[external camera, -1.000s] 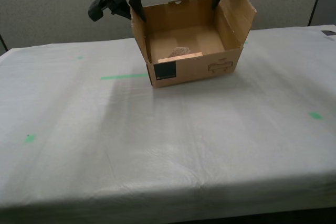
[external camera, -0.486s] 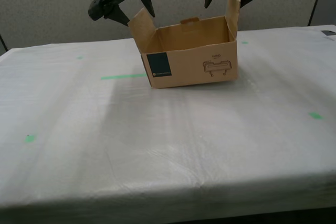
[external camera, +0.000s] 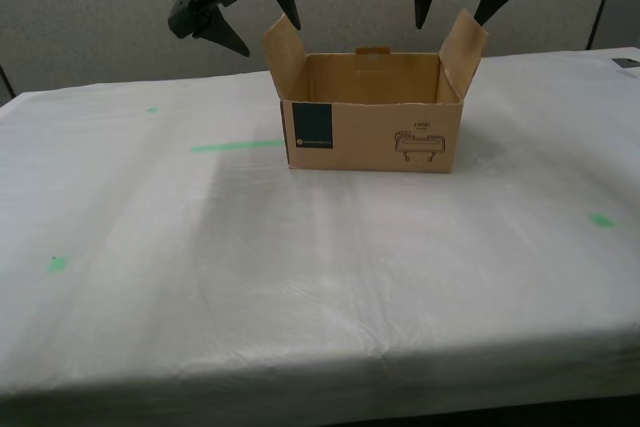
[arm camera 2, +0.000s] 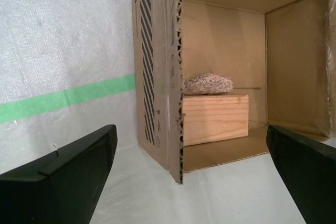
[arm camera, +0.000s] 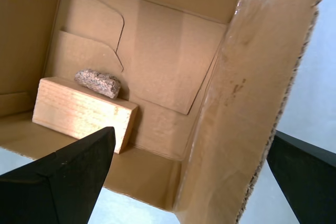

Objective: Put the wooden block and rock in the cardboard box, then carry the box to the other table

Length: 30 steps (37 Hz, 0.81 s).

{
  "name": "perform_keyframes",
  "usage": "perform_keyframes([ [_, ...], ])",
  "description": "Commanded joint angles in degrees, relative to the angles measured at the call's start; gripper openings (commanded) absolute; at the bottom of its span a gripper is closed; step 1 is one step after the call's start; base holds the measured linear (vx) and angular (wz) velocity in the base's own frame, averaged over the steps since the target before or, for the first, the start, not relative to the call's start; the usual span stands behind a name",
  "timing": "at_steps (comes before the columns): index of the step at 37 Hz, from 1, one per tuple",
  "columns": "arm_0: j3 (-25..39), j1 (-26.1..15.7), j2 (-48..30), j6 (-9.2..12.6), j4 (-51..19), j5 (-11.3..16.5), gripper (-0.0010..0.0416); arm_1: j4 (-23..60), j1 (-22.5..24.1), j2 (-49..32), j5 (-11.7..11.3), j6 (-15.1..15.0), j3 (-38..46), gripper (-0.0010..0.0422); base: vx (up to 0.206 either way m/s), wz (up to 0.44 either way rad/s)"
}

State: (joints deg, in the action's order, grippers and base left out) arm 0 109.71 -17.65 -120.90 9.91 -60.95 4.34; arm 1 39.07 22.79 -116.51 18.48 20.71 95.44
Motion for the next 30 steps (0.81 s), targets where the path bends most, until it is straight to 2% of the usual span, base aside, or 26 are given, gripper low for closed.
perform_keyframes([
  [1, 0.07, -0.02, 0.79, 0.04, -1.16, -0.5, 0.039, 0.26, 0.04, 0.76, -0.07, -0.63, 0.04, 0.0389, 0.0, 0.0],
  [6, 0.07, -0.02, 2.64, -1.2, -2.38, -0.48, 0.039, 0.39, 0.09, 3.08, -0.07, -0.83, 0.04, 0.0389, 0.0, 0.0],
  [13, 0.07, -0.02, 6.54, -1.33, -4.28, -0.48, 0.039, 1.66, 0.15, 8.55, -0.59, -1.2, 0.04, 0.0389, 0.0, 0.0],
  [16, 0.07, -0.02, 8.57, -1.36, -4.96, -0.48, 0.0389, 3.41, 0.44, 11.5, -3.06, -2.32, 0.02, 0.0389, 0.0, 0.0],
  [20, 0.04, -0.02, 11.43, -1.38, -5.92, -0.48, 0.039, 6.86, 1.09, 15.37, -10.03, -5.01, 0.02, 0.0389, 0.0, 0.0],
  [22, 0.04, -0.02, 13.07, -1.38, -6.03, -0.48, 0.0389, 8.94, 1.44, 17.31, -12.48, -5.68, 0.02, 0.0389, 0.0, 0.0],
  [30, 0.04, -0.09, 19.61, -1.36, -7.34, -0.48, 0.039, 12.68, 3.26, 24.94, -12.7, -6.34, -1.55, 0.0389, 0.0, 0.0],
])
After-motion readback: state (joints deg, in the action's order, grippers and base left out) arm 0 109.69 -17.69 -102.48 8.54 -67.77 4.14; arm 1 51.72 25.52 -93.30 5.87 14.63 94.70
